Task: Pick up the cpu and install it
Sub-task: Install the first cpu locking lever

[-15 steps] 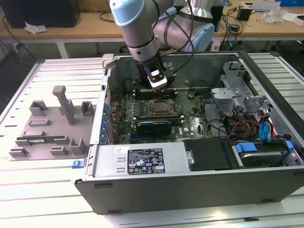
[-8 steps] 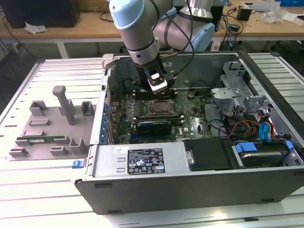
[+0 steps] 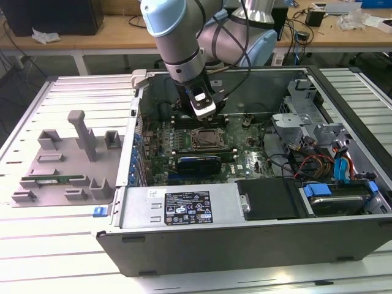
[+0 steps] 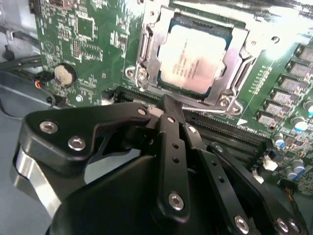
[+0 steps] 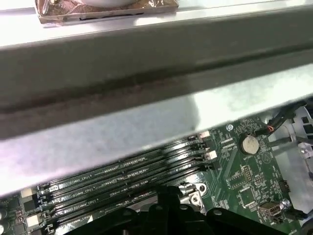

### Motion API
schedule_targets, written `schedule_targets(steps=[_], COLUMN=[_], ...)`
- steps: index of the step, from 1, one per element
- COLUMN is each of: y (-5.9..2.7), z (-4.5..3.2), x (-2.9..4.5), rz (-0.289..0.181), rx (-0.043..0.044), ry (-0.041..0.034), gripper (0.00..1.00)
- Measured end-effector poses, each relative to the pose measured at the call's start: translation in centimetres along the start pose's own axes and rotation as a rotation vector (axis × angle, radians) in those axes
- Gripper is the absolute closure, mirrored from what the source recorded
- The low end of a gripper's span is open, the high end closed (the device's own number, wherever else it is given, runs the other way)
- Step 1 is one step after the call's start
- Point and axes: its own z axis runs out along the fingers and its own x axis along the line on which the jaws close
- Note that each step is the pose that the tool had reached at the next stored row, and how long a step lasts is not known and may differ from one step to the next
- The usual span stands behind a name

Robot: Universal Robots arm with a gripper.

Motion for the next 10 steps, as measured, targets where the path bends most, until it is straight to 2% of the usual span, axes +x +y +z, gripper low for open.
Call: schedule_targets(steps=[5,8,10], y=[0.23,0.21,0.19], z=[0.03,0.13,0.17], x=[0.1,0.13,0.19], rz=[0.002,0.037,0.053], rx=[-0.0006,0.0013,-0.0032], ry=[0.0,-0.0049,-0.0053], gripper=[0.89,0.89,0.89])
